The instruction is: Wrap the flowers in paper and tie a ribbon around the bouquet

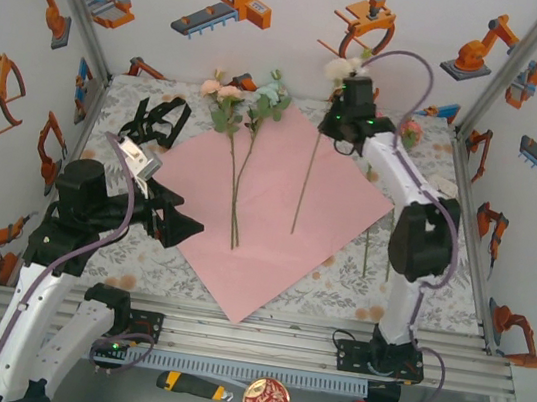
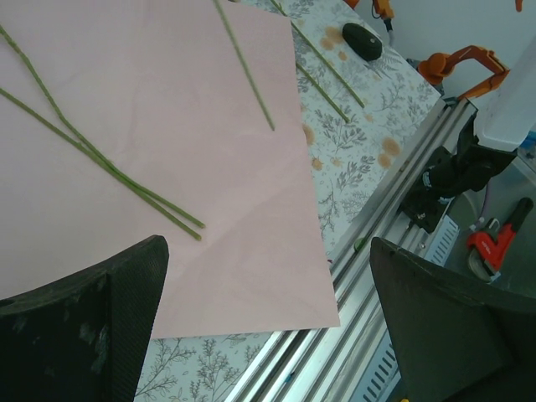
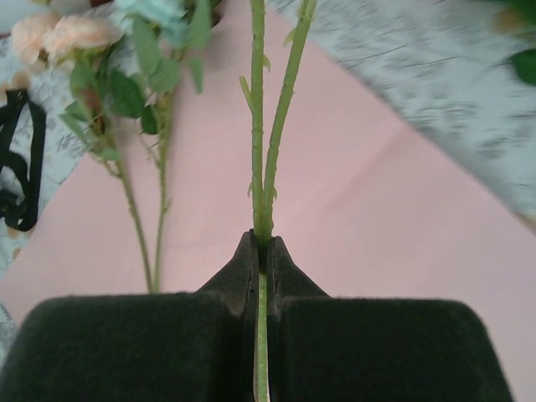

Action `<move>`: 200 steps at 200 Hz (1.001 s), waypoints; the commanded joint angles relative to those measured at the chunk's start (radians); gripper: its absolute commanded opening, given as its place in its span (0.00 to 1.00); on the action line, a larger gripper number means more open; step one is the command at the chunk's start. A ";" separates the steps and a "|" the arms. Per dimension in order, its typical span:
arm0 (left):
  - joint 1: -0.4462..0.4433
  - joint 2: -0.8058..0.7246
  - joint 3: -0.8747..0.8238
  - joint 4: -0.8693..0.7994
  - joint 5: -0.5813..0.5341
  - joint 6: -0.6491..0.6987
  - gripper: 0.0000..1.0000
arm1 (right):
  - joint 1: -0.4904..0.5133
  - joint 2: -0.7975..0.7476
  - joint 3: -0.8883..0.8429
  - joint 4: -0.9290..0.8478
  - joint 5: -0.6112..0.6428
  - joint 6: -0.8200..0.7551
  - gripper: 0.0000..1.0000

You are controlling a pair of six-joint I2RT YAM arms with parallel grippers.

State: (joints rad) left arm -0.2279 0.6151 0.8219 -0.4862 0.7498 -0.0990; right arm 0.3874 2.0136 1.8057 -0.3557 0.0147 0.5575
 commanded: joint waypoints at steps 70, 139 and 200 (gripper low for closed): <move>0.015 -0.010 -0.006 0.009 0.006 0.004 0.97 | 0.170 0.515 0.512 -0.089 -0.030 0.152 0.00; 0.019 -0.007 -0.005 0.011 0.006 0.002 0.97 | 0.178 0.524 0.486 -0.108 -0.037 0.127 0.24; 0.019 -0.005 -0.009 0.011 0.005 -0.001 0.97 | 0.146 0.314 0.373 -0.145 0.038 -0.005 0.48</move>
State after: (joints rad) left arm -0.2142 0.6144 0.8219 -0.4858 0.7483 -0.0990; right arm 0.5575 2.4912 2.2017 -0.4759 -0.0101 0.6422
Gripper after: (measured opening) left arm 0.972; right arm 0.450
